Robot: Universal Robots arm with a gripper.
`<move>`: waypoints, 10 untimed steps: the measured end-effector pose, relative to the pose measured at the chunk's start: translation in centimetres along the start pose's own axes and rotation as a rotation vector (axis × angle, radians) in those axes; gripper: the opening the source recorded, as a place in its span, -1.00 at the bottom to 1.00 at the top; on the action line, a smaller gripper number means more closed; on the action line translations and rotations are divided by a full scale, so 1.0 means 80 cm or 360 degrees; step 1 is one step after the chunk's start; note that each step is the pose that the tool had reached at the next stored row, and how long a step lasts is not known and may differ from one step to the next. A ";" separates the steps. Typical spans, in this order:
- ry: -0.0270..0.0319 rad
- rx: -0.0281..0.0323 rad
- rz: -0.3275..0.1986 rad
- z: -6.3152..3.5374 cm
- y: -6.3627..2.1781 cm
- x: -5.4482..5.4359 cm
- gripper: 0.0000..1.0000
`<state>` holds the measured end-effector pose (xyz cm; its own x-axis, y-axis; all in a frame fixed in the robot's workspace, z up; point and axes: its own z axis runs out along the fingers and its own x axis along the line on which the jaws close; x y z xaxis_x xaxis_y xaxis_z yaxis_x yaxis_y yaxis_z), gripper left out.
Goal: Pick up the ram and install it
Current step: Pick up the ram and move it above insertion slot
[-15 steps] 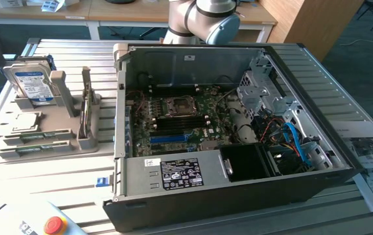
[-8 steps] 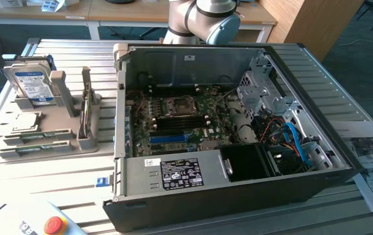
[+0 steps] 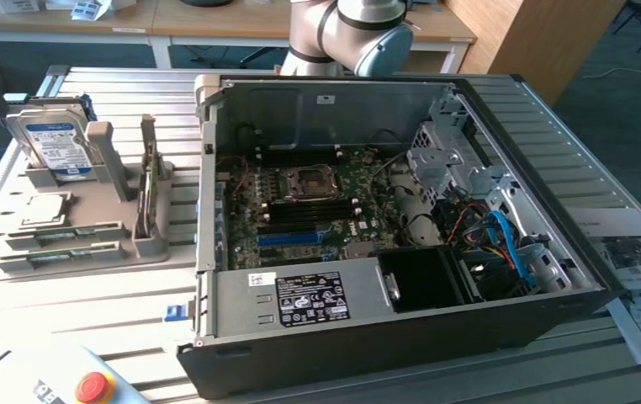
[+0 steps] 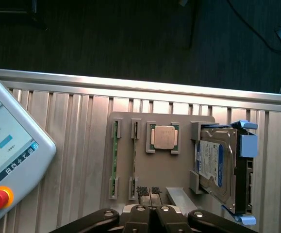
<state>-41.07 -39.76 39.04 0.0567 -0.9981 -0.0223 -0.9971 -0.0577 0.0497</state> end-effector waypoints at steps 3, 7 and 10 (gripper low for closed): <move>0.00000 0.00000 0.0000 0.000 0.000 0.000 -0.67; 0.00000 0.00000 0.0000 0.000 0.000 0.000 -0.53; 0.00000 0.00000 0.0000 0.000 0.000 0.000 -0.51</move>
<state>-41.06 -39.76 39.05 0.0566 -0.9981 -0.0223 -0.9971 -0.0577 0.0497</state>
